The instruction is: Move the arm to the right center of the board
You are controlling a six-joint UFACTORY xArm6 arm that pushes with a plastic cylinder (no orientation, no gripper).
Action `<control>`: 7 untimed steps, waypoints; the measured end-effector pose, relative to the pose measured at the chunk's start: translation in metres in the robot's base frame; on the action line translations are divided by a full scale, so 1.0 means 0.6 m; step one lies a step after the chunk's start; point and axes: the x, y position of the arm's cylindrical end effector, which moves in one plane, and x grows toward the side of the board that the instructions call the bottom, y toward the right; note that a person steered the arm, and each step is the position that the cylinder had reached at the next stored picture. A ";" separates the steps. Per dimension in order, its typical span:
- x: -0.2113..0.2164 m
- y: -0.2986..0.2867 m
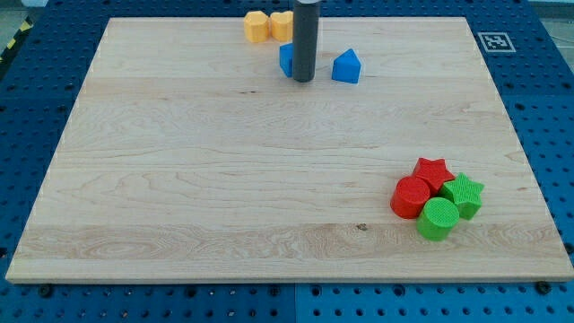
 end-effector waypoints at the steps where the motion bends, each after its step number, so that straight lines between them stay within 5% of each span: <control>1: -0.039 0.007; 3: -0.049 0.086; 7: -0.049 0.020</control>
